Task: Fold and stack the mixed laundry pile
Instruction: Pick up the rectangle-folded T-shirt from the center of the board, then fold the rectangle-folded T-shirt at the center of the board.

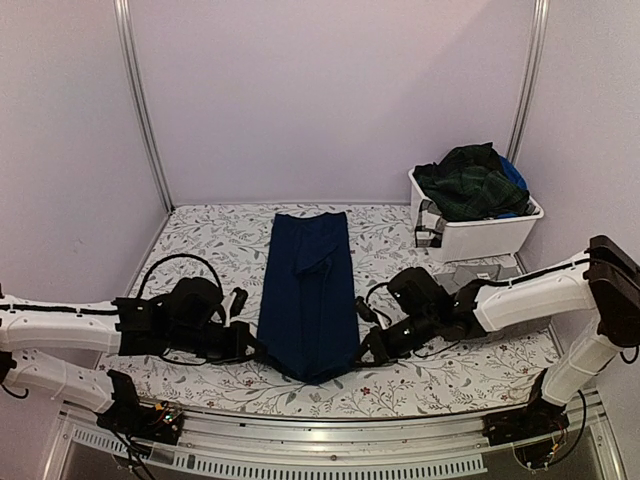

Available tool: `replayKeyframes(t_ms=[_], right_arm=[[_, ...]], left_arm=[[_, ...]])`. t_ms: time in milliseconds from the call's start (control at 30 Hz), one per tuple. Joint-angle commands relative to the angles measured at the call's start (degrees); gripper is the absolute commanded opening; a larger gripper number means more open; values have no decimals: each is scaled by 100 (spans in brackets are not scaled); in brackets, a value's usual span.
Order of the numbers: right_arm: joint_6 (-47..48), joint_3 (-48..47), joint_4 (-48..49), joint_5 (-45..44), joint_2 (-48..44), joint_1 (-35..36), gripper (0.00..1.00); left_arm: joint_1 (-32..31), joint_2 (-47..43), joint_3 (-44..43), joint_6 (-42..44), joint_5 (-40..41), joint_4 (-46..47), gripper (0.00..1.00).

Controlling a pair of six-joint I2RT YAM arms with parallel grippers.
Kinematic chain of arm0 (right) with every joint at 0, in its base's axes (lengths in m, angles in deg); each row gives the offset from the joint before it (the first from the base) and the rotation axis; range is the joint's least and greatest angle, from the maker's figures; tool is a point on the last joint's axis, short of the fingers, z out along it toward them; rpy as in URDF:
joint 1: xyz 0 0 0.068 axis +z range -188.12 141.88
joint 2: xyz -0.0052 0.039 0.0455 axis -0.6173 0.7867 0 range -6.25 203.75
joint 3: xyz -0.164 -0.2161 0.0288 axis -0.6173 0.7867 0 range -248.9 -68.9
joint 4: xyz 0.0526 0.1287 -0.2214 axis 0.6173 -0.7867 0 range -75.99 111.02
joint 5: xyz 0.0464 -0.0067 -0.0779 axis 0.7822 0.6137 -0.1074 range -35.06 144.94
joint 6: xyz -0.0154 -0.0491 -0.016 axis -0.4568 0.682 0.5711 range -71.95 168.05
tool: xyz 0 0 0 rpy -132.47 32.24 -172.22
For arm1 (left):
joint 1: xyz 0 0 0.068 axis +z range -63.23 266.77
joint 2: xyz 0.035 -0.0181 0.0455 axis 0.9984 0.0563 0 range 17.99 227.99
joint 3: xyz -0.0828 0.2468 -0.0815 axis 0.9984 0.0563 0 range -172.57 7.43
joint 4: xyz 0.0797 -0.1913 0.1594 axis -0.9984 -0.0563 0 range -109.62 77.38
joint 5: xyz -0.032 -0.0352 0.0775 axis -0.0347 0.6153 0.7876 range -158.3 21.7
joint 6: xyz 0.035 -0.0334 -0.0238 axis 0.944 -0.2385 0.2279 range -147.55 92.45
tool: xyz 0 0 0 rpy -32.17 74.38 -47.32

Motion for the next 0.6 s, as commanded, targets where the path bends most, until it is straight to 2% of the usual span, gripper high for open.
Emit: replayKeyframes(t_ms=[0, 267, 567], right_arm=[[715, -581, -294, -379, 129, -554, 0], [1524, -1661, -306, -515, 1022, -1337, 0], [2030, -2712, -215, -567, 1954, -2017, 0]], left_arm=[[636, 482, -397, 1013, -46, 125, 0], [1820, 1530, -1252, 1977, -85, 709, 0], [2574, 2744, -2279, 2624, -413, 1348, 0]])
